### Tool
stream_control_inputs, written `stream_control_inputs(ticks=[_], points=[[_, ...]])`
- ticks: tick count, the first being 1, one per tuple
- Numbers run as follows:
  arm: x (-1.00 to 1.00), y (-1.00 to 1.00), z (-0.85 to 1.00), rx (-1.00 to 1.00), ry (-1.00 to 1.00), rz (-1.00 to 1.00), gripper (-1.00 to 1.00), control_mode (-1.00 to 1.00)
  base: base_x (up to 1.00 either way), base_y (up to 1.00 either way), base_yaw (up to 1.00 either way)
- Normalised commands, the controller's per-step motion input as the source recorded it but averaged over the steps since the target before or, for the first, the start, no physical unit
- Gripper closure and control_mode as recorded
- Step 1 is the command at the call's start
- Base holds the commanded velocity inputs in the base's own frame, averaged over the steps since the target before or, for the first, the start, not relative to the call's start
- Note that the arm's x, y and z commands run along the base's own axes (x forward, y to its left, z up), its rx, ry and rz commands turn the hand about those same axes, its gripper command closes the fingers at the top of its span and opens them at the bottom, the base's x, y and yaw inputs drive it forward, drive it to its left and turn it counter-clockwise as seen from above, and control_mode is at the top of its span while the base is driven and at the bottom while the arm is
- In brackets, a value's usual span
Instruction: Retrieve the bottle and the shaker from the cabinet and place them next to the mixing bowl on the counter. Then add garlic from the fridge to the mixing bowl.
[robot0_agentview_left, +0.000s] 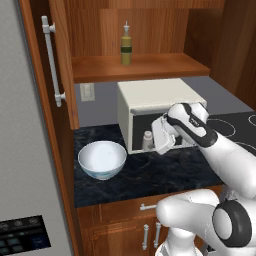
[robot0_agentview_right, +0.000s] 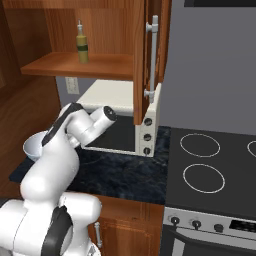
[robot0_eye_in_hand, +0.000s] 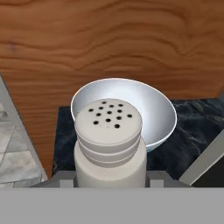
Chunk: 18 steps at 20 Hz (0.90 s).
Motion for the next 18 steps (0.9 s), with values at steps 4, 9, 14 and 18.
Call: stream_control_inputs(ticks=[4, 9, 14, 18], points=[[0.31, 0.07, -0.59, -0.02, 0.05, 0.0, 1.0, -1.0, 0.0, 0.0, 0.0], [0.23, 0.15, -0.62, -0.01, 0.05, 0.0, 1.0, -1.0, 0.0, 0.0, 0.0], [0.04, 0.23, -0.45, 0.0, 0.01, 0.0, 1.0, -1.0, 0.0, 0.0, 0.0], [0.19, 0.09, -0.3, 0.0, 0.0, 0.0, 1.0, -1.0, 0.0, 0.0, 0.0]])
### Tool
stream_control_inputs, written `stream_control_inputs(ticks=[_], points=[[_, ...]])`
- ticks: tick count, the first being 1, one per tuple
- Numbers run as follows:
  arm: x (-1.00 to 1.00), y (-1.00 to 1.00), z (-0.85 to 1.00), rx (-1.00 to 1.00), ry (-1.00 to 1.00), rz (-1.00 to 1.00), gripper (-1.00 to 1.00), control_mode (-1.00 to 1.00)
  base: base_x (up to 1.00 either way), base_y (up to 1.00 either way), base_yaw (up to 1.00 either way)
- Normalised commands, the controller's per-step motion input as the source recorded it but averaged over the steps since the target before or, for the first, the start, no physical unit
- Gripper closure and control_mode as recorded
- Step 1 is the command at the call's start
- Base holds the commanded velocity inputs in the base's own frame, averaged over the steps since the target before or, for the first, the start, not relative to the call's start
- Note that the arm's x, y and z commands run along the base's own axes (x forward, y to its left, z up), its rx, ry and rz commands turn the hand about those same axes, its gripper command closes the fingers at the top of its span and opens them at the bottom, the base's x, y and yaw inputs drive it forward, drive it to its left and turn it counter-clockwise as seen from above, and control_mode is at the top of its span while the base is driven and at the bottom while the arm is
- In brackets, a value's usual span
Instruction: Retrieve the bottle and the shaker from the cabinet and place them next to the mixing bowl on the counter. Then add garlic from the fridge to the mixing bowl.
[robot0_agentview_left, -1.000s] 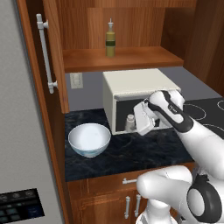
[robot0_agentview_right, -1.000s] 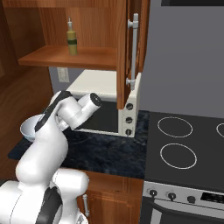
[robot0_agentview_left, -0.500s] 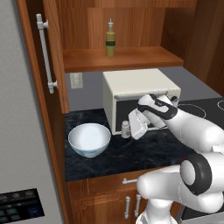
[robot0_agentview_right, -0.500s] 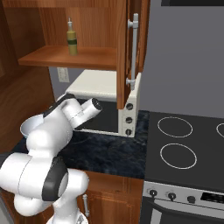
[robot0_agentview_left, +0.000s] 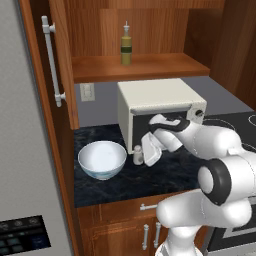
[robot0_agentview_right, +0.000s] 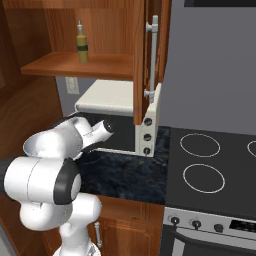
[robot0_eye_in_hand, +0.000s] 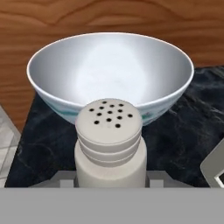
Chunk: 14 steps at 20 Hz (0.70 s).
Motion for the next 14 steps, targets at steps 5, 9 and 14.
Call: stream_control_inputs(ticks=[5, 9, 14], points=[[0.28, 0.01, -0.11, 0.0, 0.01, 0.0, 1.0, -1.0, 0.0, 0.0, 0.0], [0.35, 0.0, -0.02, 0.0, 0.0, -0.04, 1.0, -1.0, 0.0, 0.0, 0.0], [0.21, 0.03, -0.15, 0.0, 0.0, -0.04, 1.0, -1.0, 0.0, 0.0, 0.0]])
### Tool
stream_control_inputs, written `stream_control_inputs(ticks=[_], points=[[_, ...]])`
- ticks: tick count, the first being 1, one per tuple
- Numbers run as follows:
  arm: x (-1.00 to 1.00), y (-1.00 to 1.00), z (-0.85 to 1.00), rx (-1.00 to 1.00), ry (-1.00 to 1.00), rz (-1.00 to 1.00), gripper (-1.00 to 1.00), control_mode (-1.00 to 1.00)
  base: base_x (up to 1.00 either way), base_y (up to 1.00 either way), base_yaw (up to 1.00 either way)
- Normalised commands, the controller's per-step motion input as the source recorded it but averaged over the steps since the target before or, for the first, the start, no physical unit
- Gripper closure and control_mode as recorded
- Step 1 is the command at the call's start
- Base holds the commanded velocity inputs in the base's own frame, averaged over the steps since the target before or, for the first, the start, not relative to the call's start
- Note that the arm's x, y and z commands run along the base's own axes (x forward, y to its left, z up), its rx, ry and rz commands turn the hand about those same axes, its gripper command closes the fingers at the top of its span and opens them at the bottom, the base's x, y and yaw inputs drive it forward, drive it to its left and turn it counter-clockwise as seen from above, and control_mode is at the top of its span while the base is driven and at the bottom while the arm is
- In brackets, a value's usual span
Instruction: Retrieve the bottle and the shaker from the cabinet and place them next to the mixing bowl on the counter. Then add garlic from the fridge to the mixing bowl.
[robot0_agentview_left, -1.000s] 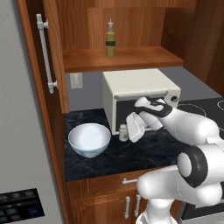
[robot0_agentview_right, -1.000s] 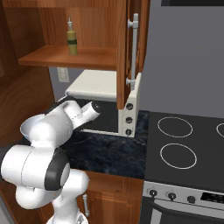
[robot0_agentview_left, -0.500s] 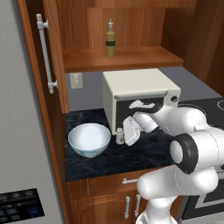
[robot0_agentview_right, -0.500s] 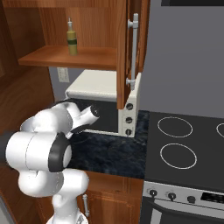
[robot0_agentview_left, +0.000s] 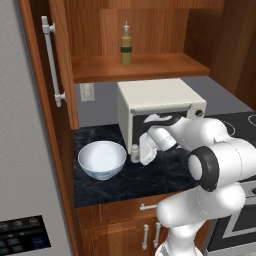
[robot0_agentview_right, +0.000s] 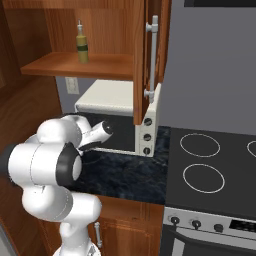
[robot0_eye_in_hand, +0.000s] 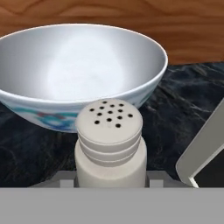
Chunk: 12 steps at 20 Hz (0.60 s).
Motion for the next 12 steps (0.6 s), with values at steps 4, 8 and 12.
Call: stream_control_inputs(ticks=[4, 8, 12], points=[[0.11, 0.04, -0.27, 0.0, 0.0, -0.01, 1.0, -1.0, 0.0, 0.0, 0.0], [0.1, 0.02, -0.26, 0.0, 0.0, 0.0, 1.0, -1.0, 0.0, 0.0, 0.0], [0.0, 0.0, -0.39, 0.0, 0.02, 0.0, 1.0, -1.0, 0.0, 0.0, 0.0]])
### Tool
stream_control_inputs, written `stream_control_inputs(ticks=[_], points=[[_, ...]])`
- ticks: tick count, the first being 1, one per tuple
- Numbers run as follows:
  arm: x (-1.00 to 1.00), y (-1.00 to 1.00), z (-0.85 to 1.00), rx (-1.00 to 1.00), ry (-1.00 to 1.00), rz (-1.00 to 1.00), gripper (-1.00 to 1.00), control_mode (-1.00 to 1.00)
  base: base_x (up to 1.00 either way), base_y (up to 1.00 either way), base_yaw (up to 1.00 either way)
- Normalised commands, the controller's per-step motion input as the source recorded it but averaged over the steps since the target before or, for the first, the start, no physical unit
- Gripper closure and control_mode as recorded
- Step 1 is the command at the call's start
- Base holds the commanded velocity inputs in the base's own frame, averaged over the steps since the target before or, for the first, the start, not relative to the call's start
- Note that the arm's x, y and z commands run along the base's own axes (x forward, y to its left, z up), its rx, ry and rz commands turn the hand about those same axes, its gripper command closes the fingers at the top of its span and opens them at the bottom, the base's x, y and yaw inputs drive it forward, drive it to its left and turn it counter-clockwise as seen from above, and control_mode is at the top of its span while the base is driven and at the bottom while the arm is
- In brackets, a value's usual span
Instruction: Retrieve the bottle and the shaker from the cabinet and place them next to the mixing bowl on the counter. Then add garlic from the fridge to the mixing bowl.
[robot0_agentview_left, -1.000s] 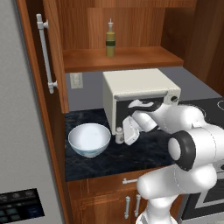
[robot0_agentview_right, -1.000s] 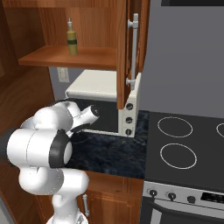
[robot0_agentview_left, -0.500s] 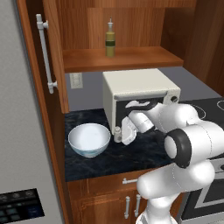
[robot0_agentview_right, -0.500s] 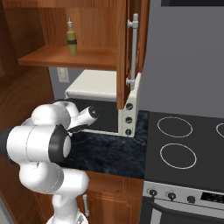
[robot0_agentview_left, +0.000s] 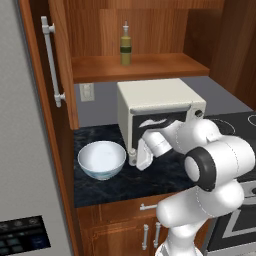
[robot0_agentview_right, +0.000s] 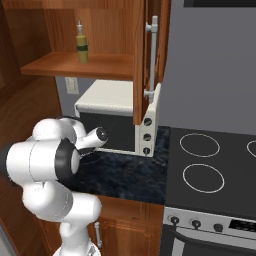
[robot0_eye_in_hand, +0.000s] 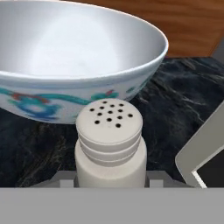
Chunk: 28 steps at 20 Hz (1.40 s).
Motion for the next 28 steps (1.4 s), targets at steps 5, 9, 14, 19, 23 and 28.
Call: stream_control_inputs(ticks=[5, 9, 14, 19, 23, 28], points=[[-0.05, 0.0, -0.3, 0.0, 0.06, 0.0, 1.0, -1.0, 0.0, 0.0, 0.0], [0.03, 0.0, -0.3, 0.0, 0.02, 0.0, 1.0, -1.0, 0.0, 0.0, 0.0], [0.03, 0.0, -0.2, 0.0, 0.04, 0.0, 1.0, -1.0, 0.0, 0.0, 0.0], [0.08, 0.0, -0.16, 0.0, 0.02, 0.0, 1.0, -1.0, 0.0, 0.0, 0.0], [0.26, 0.0, -0.25, 0.0, 0.0, 0.0, 1.0, -1.0, 0.0, 0.0, 0.0], [0.11, 0.0, -0.1, 0.0, 0.0, 0.0, 1.0, -1.0, 0.0, 0.0, 0.0]])
